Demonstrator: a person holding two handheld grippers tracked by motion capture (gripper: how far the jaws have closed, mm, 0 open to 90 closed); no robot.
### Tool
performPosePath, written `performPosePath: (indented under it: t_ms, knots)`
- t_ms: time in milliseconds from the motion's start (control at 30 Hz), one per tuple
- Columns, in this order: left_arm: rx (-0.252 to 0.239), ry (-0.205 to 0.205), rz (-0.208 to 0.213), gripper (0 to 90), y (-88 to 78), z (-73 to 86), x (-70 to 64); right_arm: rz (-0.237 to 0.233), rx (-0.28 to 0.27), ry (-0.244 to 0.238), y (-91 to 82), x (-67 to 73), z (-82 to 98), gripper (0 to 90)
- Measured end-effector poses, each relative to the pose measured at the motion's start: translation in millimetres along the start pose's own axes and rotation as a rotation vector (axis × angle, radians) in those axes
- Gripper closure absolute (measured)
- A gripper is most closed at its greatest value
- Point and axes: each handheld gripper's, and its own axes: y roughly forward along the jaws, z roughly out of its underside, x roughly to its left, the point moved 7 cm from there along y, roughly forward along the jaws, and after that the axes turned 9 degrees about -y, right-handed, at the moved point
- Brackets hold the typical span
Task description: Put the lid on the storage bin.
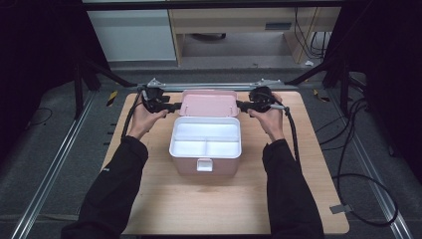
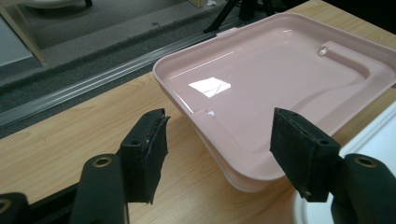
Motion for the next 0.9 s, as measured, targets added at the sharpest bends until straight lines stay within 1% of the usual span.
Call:
performPosePath:
  t_ms: [33, 100, 133, 167, 233, 433, 500, 567, 600, 633, 667, 700, 733, 900]
  knots:
    - [0.0, 0.0, 0.0, 36.0, 0.0, 0.0, 0.0, 0.0, 0.0, 0.0, 0.0, 0.0, 0.0, 39.3]
    - [0.013, 0.012, -0.011, 35.7, 3.7, -1.3, -1.4, -0.003, 0.011, -0.008, 6.5, 1.0, 1.7, 39.0]
    - [0.005, 0.012, -0.008, 35.5, 5.7, -2.6, -2.4, -0.013, 0.011, 0.003, 10.9, 2.1, 3.3, 38.7]
    - [-0.001, 0.002, -0.002, 35.5, 8.2, -3.3, -3.3, -0.013, 0.011, 0.003, 10.9, 2.1, 3.3, 38.7]
    - [0.002, -0.003, -0.003, 35.6, 14.7, -2.2, -3.8, -0.025, 0.013, 0.012, 15.8, 2.6, 5.5, 38.6]
    - [0.05, -0.005, -0.006, 34.9, 31.8, 7.7, -2.7, -0.054, 0.028, 0.039, 31.0, 5.9, 12.5, 38.5]
    - [0.059, -0.004, -0.007, 34.8, 35.3, 9.6, -2.7, -0.059, 0.038, 0.042, 36.1, 7.7, 15.0, 38.3]
    - [0.068, 0.001, -0.01, 34.4, 37.5, 11.2, -2.0, -0.071, 0.04, 0.057, 40.9, 10.3, 16.3, 38.0]
    - [0.075, 0.004, -0.014, 34.4, 38.6, 12.3, -1.2, -0.071, 0.04, 0.057, 40.9, 10.3, 16.3, 38.0]
    - [0.081, 0.006, -0.017, 33.6, 39.8, 13.6, -0.6, -0.079, 0.049, 0.062, 44.0, 12.5, 17.9, 37.6]
    - [0.101, 0.012, -0.018, 33.3, 42.3, 16.7, 0.7, -0.08, 0.055, 0.059, 45.5, 13.4, 18.8, 37.5]
    - [0.101, 0.012, -0.018, 32.9, 42.3, 16.7, 0.7, -0.08, 0.055, 0.059, 45.5, 13.4, 18.8, 37.5]
    - [0.096, -0.006, -0.012, 32.9, 44.2, 17.5, 1.2, -0.082, 0.066, 0.059, 47.9, 14.5, 20.8, 37.2]
    - [0.094, -0.009, -0.006, 33.8, 47.3, 18.0, 1.6, -0.093, 0.076, 0.07, 52.5, 15.3, 23.6, 37.2]
